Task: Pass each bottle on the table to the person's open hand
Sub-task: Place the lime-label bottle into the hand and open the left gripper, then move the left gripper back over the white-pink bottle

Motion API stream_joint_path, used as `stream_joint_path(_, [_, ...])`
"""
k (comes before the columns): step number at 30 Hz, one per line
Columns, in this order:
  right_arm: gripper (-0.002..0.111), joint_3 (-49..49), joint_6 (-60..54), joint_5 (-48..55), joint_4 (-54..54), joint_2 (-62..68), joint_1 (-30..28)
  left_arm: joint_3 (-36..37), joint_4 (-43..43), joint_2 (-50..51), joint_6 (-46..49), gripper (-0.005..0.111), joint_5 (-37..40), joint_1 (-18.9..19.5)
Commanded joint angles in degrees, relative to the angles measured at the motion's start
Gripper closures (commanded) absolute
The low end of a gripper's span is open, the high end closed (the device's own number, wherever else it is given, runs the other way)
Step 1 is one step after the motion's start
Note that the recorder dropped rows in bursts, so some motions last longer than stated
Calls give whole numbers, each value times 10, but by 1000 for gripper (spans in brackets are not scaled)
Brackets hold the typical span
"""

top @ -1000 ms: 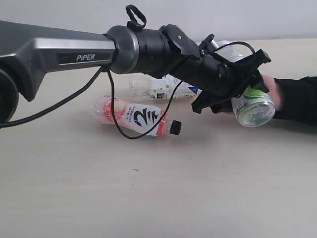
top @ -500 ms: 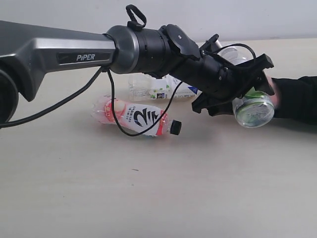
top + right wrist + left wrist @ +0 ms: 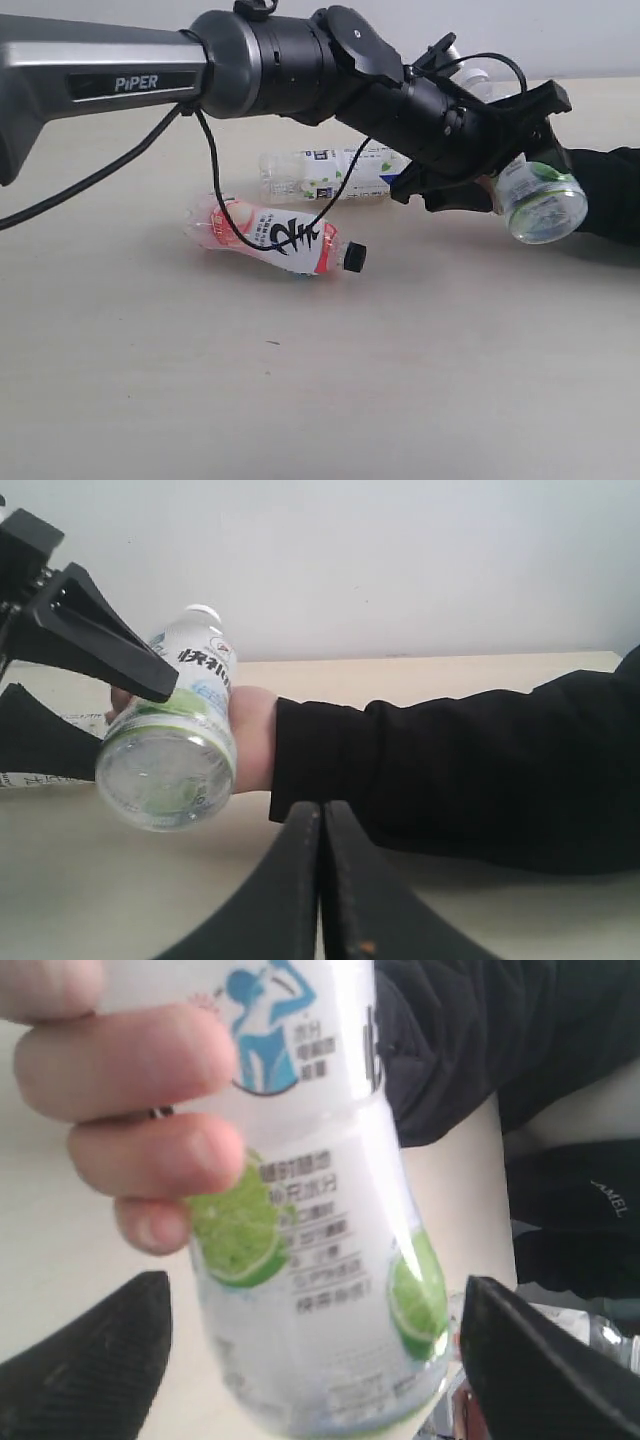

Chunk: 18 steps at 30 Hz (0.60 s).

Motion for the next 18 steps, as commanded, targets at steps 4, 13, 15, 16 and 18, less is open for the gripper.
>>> stream_joint_path(4, [108,2,-1,-3,-2,-3,-3,-4,82,-49,5,31,69,2])
stream_joint_path(13, [108,2,-1,-3,-2,-3,-3,-4,274,-96,15,31,192,4])
stream_joint_path(15, [108,2,-1,-3,-2,-3,-3,-4,324,-104,15,31,222,4])
stream_joint_path(16, [108,2,-1,-3,-2,-3,-3,-3,352,-104,15,31,237,4])
stream_joint_path(18, [108,2,-1,-3,-2,-3,-3,-1,397,-105,14,34,264,3])
